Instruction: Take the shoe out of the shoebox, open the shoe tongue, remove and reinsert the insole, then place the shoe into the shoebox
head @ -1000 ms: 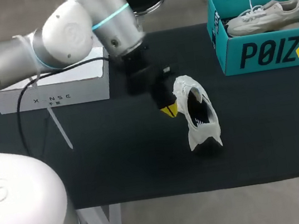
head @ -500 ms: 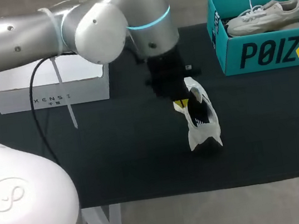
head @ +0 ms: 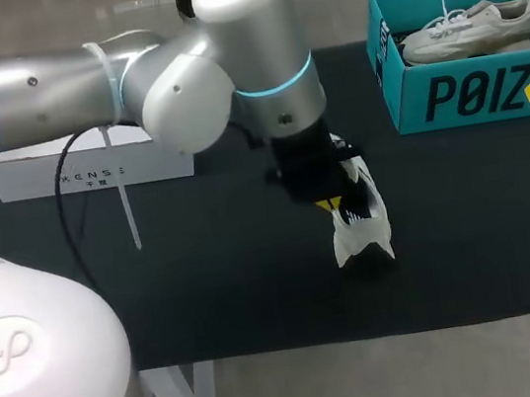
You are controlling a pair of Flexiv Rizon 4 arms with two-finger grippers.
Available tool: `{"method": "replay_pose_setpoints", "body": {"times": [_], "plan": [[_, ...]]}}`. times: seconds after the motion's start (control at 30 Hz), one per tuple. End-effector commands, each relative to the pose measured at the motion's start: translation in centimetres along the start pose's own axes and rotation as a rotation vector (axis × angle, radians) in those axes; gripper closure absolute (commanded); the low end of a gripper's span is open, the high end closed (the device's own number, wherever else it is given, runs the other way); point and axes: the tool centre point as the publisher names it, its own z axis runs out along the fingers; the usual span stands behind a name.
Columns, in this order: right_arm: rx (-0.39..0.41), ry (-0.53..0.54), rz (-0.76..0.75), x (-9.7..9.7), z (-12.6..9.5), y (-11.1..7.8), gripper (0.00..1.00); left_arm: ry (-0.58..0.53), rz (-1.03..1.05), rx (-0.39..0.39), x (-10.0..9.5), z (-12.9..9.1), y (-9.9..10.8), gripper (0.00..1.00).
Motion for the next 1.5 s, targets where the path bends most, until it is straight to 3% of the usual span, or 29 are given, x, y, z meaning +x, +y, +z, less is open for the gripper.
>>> {"method": "replay_pose_setpoints", "body": {"times": [0.03, 0.33, 0.67, 0.87, 1.0, 1.17, 1.2, 1.27, 1.5], "plan": [[0.005, -0.002, 0.001, 0.0, 0.1, 0.2, 0.00, 0.006, -0.015, -0.012, -1.2, 2.7, 0.8, 1.00], [0.005, -0.002, 0.001, 0.0, 0.1, 0.2, 0.00, 0.028, 0.025, -0.005, -3.5, 5.0, 3.1, 1.00], [0.005, -0.002, 0.001, 0.0, 0.1, 0.2, 0.00, 0.085, 0.038, -0.030, -3.6, 8.0, 6.3, 1.00], [0.005, -0.002, 0.001, 0.0, 0.1, 0.2, 0.00, 0.120, 0.042, -0.017, -3.0, 10.0, 5.8, 1.00], [0.005, -0.002, 0.001, 0.0, 0.1, 0.2, 0.00, 0.135, 0.040, 0.001, -2.2, 11.6, 3.8, 1.00], [0.005, -0.002, 0.001, 0.0, 0.1, 0.2, 0.00, 0.132, 0.032, 0.007, -2.4, 11.1, 2.3, 1.00], [0.005, -0.002, 0.001, 0.0, 0.1, 0.2, 0.00, 0.129, 0.033, 0.012, -2.8, 10.0, 1.7, 1.00], [0.005, -0.002, 0.001, 0.0, 0.1, 0.2, 0.00, 0.121, 0.032, 0.017, -3.0, 10.4, 2.4, 1.00], [0.005, -0.002, 0.001, 0.0, 0.1, 0.2, 0.00, 0.107, 0.032, -0.010, -3.6, 8.1, 3.4, 1.00]]}}
